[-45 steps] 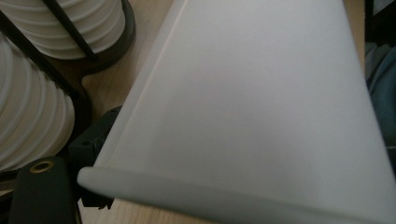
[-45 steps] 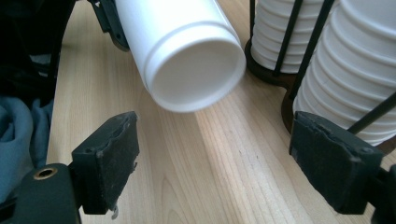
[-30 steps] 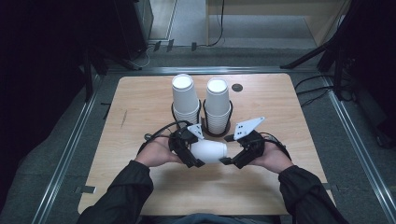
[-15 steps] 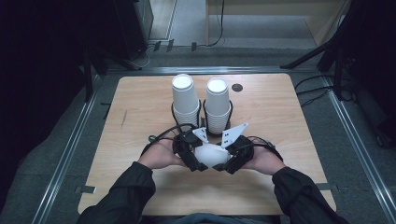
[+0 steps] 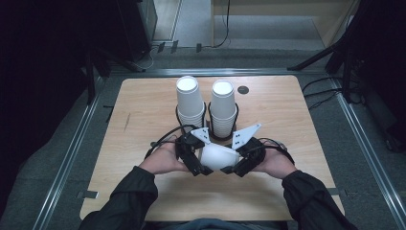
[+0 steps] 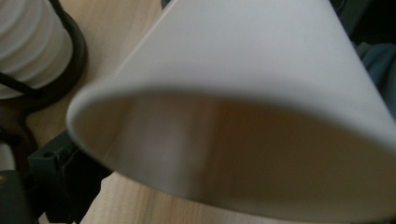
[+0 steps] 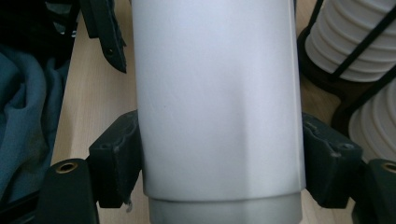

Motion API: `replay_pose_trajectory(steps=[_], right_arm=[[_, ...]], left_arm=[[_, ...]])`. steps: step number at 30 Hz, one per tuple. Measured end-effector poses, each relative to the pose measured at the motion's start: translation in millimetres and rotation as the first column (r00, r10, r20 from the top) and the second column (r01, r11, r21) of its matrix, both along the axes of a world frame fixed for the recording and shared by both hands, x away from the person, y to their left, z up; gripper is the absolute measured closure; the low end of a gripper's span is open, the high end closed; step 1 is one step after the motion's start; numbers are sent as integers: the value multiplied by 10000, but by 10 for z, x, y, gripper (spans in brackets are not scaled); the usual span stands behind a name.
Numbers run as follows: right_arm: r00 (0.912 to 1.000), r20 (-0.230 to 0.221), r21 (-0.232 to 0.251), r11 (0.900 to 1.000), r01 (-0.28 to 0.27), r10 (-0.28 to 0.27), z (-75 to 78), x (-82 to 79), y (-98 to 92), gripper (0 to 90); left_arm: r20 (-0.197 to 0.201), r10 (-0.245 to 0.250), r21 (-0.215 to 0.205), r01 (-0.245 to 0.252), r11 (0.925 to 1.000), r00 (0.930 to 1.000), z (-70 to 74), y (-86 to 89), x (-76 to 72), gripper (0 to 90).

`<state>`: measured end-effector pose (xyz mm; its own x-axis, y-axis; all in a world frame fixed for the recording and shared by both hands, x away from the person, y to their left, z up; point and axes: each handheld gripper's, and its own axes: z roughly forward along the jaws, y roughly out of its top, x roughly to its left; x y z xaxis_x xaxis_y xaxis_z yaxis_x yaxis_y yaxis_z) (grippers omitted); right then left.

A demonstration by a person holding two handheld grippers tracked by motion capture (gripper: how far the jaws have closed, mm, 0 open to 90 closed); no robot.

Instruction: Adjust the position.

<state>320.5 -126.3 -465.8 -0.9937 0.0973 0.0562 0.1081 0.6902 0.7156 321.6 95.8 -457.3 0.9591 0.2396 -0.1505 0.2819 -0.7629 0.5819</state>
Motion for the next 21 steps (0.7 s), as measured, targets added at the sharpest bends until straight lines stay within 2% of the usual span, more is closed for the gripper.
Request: replay_pose_trajectory(steps=[1,4,11,16,19,21], right_arm=[[9999,-48,11,10000,88,-88,6,3,-16,236],[9996,-62,171,9994,290,-289,24,21,-79,236],[9964,-143,777,9934,842,-833,79,55,-215,234],[9929,-446,1115,9871,1150,-1107,99,90,-286,234],[9919,-357,1240,9843,1258,-1223,118,81,-314,234],[9913,-305,1302,9828,1308,-1279,123,84,-322,234]], left_arm=[[118,0,0,0,10000,9999,10,14,3,0],[143,67,-365,-62,9993,9999,26,85,20,0],[-126,476,-679,-483,9965,9988,27,182,38,0],[-172,943,-1223,-957,9879,9954,31,263,39,0],[-135,1133,-1391,-1141,9837,9935,19,282,23,0],[-139,1073,-1464,-1081,9833,9941,31,284,15,0]])
